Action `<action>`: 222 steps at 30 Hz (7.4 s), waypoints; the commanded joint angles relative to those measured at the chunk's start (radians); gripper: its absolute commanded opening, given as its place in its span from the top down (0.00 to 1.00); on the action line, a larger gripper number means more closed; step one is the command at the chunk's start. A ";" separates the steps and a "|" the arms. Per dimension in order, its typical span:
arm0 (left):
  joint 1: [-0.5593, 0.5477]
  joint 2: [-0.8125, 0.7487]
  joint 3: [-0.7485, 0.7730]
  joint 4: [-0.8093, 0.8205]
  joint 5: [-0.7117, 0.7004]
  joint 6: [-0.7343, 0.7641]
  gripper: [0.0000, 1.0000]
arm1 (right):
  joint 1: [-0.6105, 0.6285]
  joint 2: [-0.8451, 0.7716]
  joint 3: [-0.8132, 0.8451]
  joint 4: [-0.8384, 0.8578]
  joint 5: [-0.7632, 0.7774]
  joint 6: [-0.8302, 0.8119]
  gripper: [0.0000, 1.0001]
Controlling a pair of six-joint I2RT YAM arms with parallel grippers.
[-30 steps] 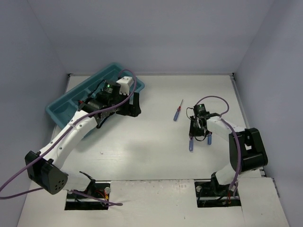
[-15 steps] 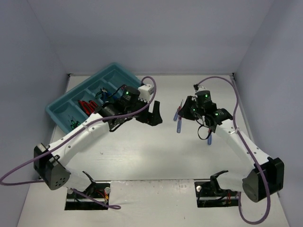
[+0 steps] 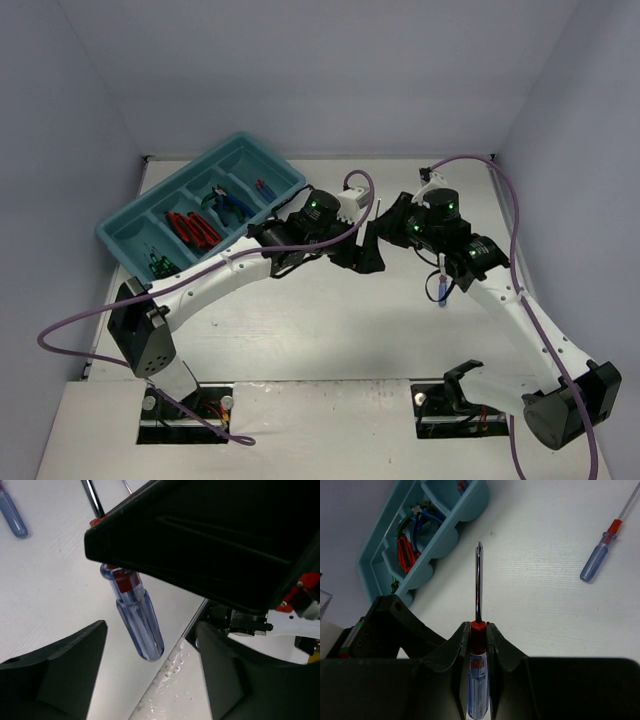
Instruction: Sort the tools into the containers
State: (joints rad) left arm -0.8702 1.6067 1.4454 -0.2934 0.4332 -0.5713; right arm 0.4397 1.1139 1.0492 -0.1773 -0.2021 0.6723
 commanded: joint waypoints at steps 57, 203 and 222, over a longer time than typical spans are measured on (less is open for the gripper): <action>0.571 0.103 0.391 -0.287 -0.277 0.058 0.20 | -0.412 0.245 -0.239 -0.157 0.231 -0.280 0.25; 0.050 0.763 0.671 -0.114 -0.484 0.141 0.39 | -0.401 -0.140 -0.268 -0.030 -0.070 -0.226 0.09; 0.048 0.771 0.656 -0.084 -0.477 0.146 1.00 | -0.403 -0.142 -0.302 -0.033 -0.075 -0.229 0.09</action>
State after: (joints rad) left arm -0.8173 2.4556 2.0993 -0.3908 -0.0251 -0.4435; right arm 0.0444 0.9794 0.7574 -0.2422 -0.2687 0.4473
